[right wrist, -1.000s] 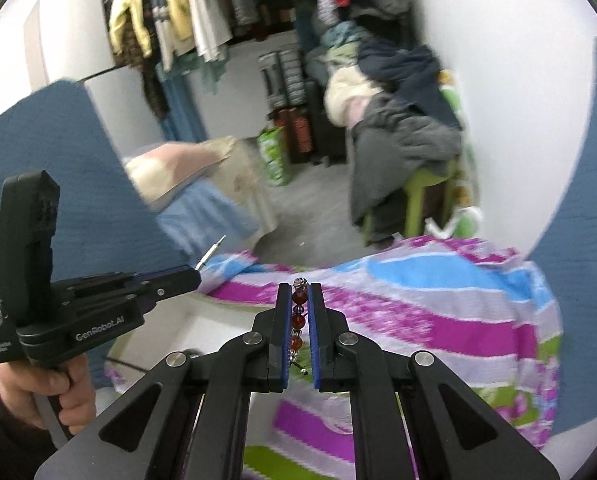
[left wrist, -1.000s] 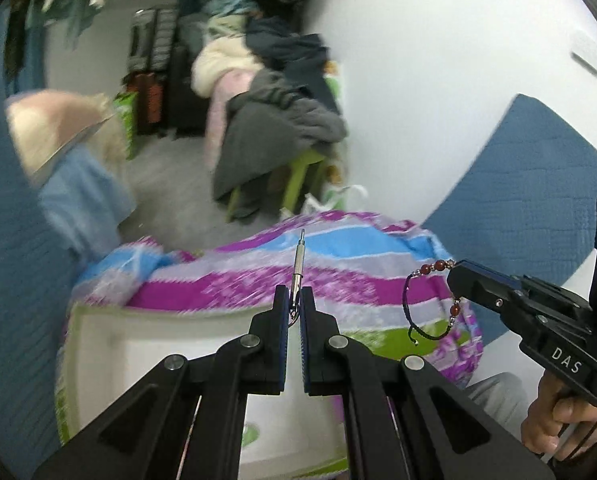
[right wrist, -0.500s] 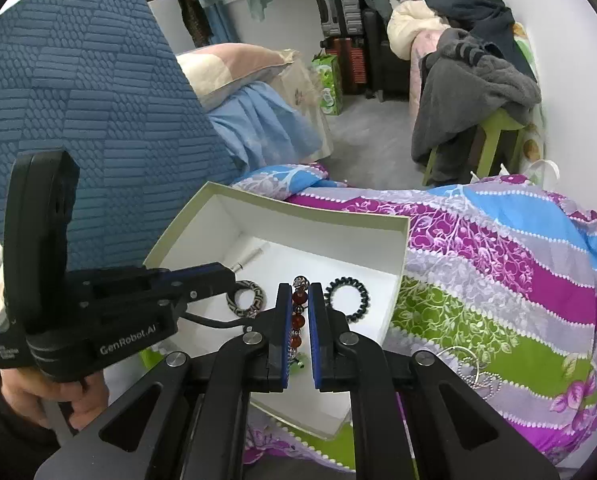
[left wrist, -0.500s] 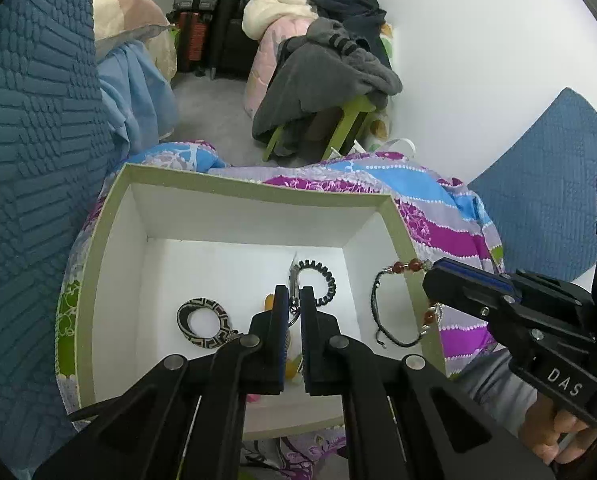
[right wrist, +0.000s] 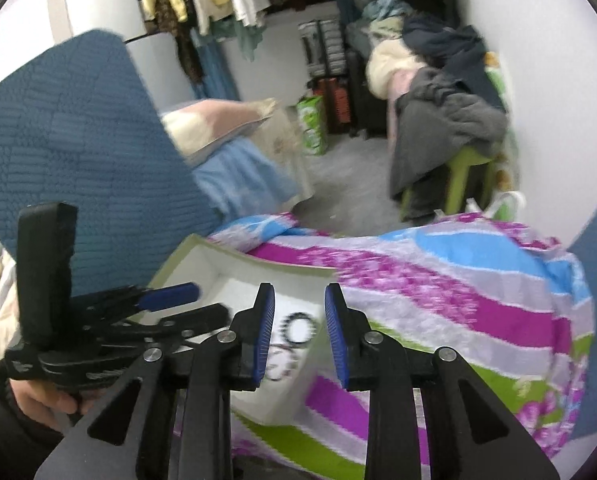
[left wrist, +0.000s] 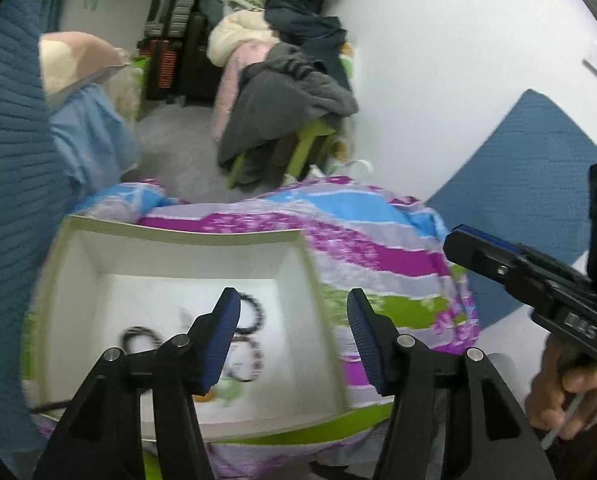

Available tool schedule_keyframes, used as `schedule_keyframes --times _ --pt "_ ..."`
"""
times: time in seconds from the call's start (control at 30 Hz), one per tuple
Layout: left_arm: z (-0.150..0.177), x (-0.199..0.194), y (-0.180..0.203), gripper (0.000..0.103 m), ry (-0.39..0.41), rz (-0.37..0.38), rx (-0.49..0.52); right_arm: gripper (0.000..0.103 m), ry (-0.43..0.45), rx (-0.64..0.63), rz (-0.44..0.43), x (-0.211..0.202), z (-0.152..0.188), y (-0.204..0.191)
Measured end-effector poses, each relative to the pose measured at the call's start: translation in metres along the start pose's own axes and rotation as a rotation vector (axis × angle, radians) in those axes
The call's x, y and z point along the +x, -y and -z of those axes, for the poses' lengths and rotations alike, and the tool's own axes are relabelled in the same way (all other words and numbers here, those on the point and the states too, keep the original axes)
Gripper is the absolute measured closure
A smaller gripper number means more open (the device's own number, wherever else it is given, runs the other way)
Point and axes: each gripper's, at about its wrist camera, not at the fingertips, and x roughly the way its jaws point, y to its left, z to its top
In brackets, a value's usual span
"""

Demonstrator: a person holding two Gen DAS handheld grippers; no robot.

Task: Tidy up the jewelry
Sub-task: 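Move both open tools down to the silver ring keychain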

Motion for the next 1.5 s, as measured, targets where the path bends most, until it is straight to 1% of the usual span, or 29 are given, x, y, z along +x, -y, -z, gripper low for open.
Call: schedule_keyframes --times 0.07,0.17,0.23,0.3,0.37,0.43,0.53,0.67,0.77,0.83,0.93,1.03,1.1,1.2,1.27,1.33,1.4,1.43,1.47,1.5 --pt "0.003 0.009 0.018 0.049 -0.009 0.029 0.012 0.079 0.0 0.03 0.032 -0.006 0.007 0.024" --pt "0.007 0.024 0.04 0.049 -0.031 0.072 0.007 0.079 -0.018 0.078 0.072 -0.01 0.024 0.056" --pt "0.011 0.034 0.056 0.05 -0.049 0.091 0.023 0.079 -0.03 0.093 0.082 -0.011 0.036 0.07" --pt "0.018 0.047 0.07 0.05 -0.082 0.107 0.034 0.079 -0.054 0.105 0.083 -0.008 0.051 0.083" --pt "0.026 0.062 0.084 0.053 -0.121 0.131 0.041 0.079 -0.085 0.115 0.083 -0.002 0.066 0.094" --pt "0.033 0.072 0.092 0.056 -0.147 0.12 0.059 0.079 -0.121 0.123 0.073 0.008 0.083 0.104" --pt "0.043 0.091 0.099 0.061 -0.206 0.112 0.056 0.079 -0.174 0.141 0.042 0.025 0.103 0.116" --pt "0.055 0.116 0.107 0.061 -0.257 0.039 0.087 0.079 -0.217 0.143 0.007 0.048 0.122 0.124" --pt "0.061 0.134 0.108 0.061 -0.286 -0.003 0.071 0.079 -0.244 0.144 -0.009 0.063 0.13 0.131" --pt "0.063 0.144 0.111 0.061 -0.286 -0.065 0.091 0.079 -0.244 0.149 -0.028 0.069 0.133 0.134" --pt "0.065 0.157 0.107 0.061 -0.297 -0.13 0.06 0.079 -0.253 0.121 -0.029 0.08 0.137 0.135" --pt "0.066 0.169 0.107 0.061 -0.289 -0.222 0.057 0.079 -0.253 0.098 -0.035 0.088 0.137 0.136" --pt "0.067 0.176 0.103 0.061 -0.295 -0.258 0.043 0.079 -0.25 0.081 -0.022 0.092 0.137 0.139" --pt "0.065 0.181 0.1 0.061 -0.275 -0.306 0.033 0.079 -0.256 0.05 -0.031 0.099 0.139 0.139" --pt "0.065 0.183 0.099 0.06 -0.269 -0.32 0.022 0.079 -0.266 0.004 -0.028 0.104 0.141 0.135" --pt "0.065 0.187 0.097 0.06 -0.272 -0.326 0.019 0.08 -0.282 -0.075 -0.011 0.11 0.147 0.127" --pt "0.066 0.19 0.096 0.06 -0.281 -0.317 0.01 0.084 -0.258 -0.159 0.035 0.109 0.152 0.118" --pt "0.066 0.191 0.095 0.058 -0.282 -0.319 0.01 0.092 -0.258 -0.172 0.043 0.109 0.152 0.116" --pt "0.066 0.192 0.095 0.058 -0.283 -0.318 0.01 0.098 -0.263 -0.174 0.046 0.108 0.152 0.115" --pt "0.067 0.194 0.095 0.058 -0.286 -0.314 0.01 0.098 -0.266 -0.177 0.057 0.108 0.152 0.115"
